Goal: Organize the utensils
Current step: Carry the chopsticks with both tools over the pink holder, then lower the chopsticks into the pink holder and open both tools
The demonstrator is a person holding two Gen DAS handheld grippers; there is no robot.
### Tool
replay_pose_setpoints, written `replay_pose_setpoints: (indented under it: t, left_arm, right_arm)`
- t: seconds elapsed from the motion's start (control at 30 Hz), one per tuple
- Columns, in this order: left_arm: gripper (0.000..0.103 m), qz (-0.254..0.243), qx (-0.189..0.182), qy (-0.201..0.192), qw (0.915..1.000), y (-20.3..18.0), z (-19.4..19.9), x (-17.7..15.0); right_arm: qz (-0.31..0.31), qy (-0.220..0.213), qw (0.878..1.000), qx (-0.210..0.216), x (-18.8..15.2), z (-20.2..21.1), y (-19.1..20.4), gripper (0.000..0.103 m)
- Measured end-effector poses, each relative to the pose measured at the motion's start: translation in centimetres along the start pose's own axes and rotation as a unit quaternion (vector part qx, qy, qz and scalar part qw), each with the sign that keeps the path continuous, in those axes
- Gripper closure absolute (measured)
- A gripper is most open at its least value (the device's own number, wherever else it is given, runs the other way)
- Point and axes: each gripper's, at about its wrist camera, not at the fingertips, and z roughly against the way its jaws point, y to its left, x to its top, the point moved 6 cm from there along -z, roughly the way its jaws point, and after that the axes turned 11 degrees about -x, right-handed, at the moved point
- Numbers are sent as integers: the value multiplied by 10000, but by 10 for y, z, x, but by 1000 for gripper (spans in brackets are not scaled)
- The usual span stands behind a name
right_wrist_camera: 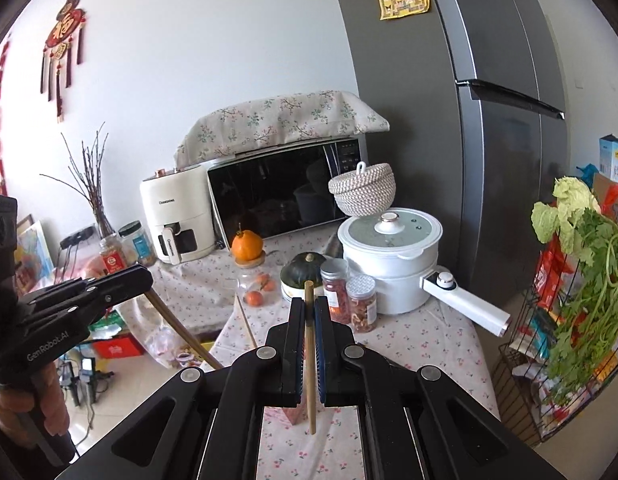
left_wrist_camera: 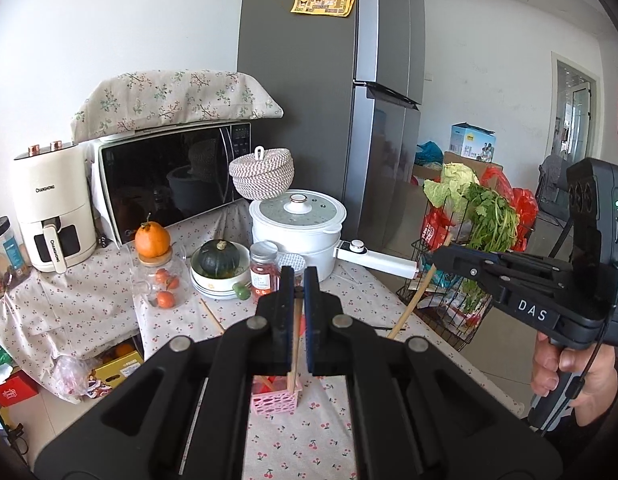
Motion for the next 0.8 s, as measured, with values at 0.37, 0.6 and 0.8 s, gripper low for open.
replay_pose_setpoints:
  t: [0.37, 0.6, 0.8]
  left_arm:
    - [98, 108, 386, -81, 9992, 27, -26, -5]
    - [98, 322, 383, 291, 9983, 41, -48, -16]
    - [98, 664, 369, 797, 9939, 60, -71, -36]
  right_arm:
    - [-200, -159, 9988, 420, 10, -26, 28, 98]
    - [-261, -138, 9984, 491, 9, -54, 35, 98]
    - [-344, 241, 9979, 490, -5, -90, 36, 98]
